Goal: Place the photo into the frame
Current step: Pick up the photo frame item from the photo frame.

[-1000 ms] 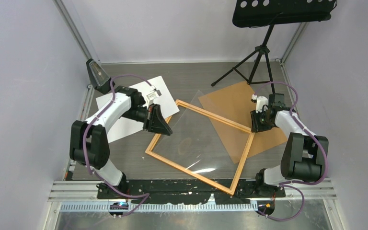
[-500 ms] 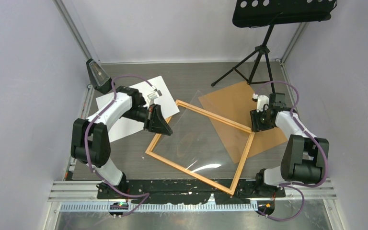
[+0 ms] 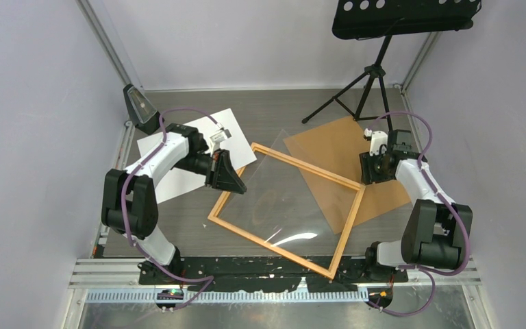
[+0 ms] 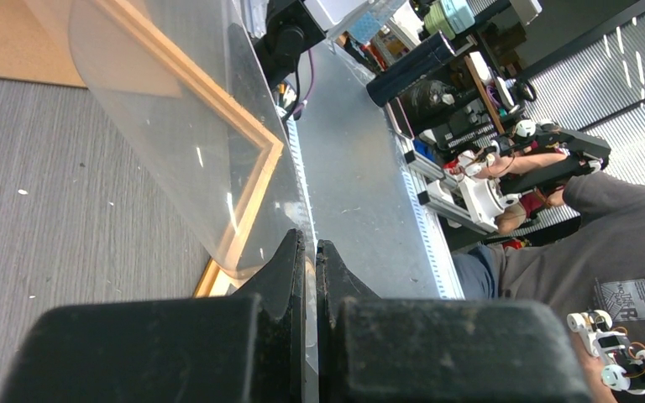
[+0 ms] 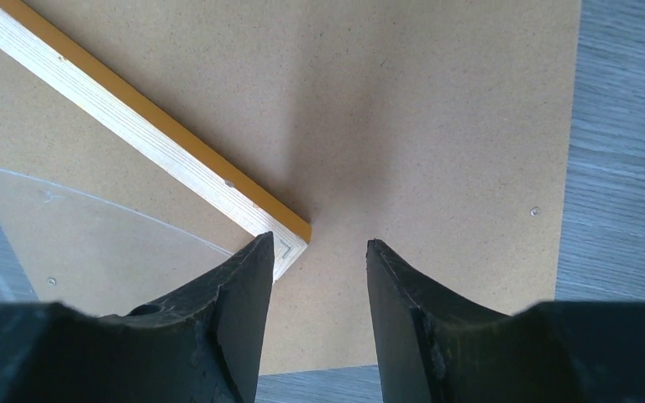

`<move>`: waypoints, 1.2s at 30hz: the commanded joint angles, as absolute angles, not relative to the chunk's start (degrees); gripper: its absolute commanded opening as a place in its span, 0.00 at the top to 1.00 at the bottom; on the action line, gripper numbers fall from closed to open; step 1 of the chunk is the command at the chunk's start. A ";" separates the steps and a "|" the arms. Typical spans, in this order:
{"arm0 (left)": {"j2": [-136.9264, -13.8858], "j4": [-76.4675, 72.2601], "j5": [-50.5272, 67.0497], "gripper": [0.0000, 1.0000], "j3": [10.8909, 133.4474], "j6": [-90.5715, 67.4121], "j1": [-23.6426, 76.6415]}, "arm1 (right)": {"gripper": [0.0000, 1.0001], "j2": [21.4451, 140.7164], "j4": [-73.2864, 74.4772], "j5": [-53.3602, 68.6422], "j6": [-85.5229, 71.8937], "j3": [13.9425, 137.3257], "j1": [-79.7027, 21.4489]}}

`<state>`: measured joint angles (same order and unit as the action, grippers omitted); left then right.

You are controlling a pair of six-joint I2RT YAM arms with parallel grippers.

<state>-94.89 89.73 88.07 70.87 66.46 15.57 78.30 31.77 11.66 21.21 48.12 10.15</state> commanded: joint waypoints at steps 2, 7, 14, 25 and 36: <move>-95.01 98.60 89.02 1.00 70.32 68.72 15.23 | 0.49 76.34 31.12 11.52 20.48 50.45 10.37; -95.37 98.59 89.12 1.00 70.06 69.02 14.86 | 0.49 76.55 31.15 11.73 20.51 50.53 10.36; -95.71 98.56 89.29 1.00 69.96 69.04 14.61 | 0.49 76.72 30.86 11.87 20.49 50.21 10.37; -96.69 98.54 89.97 1.00 70.40 68.72 14.33 | 0.49 76.93 30.76 12.12 20.55 49.79 10.37; -97.36 98.56 90.44 1.00 70.94 68.20 14.33 | 0.49 76.96 30.50 12.14 20.72 49.42 10.36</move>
<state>-96.92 89.73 88.36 70.15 66.67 14.11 78.24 31.73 11.70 20.84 48.45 10.15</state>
